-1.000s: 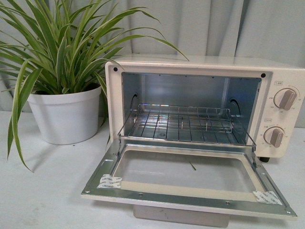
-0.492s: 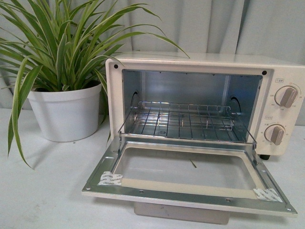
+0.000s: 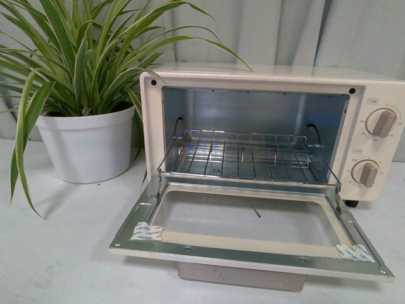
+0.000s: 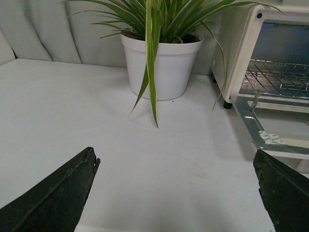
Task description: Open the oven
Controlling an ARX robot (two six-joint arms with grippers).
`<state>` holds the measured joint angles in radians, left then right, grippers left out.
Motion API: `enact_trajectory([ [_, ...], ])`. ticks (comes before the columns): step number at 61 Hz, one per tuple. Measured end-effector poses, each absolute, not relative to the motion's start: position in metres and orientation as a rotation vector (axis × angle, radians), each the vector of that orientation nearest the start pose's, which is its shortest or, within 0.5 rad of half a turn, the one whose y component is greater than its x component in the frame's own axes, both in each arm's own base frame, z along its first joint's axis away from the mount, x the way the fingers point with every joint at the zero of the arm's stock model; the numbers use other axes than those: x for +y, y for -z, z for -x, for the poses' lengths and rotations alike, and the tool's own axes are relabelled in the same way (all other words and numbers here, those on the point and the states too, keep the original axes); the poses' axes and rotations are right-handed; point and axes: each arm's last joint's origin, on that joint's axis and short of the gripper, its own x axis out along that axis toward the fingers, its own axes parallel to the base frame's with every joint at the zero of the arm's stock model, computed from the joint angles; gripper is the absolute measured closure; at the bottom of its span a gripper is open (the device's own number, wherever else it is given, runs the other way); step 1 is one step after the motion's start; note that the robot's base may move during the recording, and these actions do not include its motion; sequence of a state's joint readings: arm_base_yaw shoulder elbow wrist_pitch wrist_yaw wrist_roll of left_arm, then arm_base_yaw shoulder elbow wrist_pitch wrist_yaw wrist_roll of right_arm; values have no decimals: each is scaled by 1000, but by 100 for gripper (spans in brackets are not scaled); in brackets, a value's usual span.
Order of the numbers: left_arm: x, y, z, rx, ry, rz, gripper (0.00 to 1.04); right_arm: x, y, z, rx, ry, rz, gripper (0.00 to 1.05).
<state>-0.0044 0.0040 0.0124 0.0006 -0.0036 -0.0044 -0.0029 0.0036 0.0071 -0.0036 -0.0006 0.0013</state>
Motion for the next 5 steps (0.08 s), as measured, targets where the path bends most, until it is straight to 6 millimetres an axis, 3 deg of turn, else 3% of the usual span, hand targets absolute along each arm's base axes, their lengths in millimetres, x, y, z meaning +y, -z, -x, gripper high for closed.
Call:
enact_trajectory([
  [5,0,-167,-97,-9,1,4,6,0,-165,-97,0,2,-1,9],
])
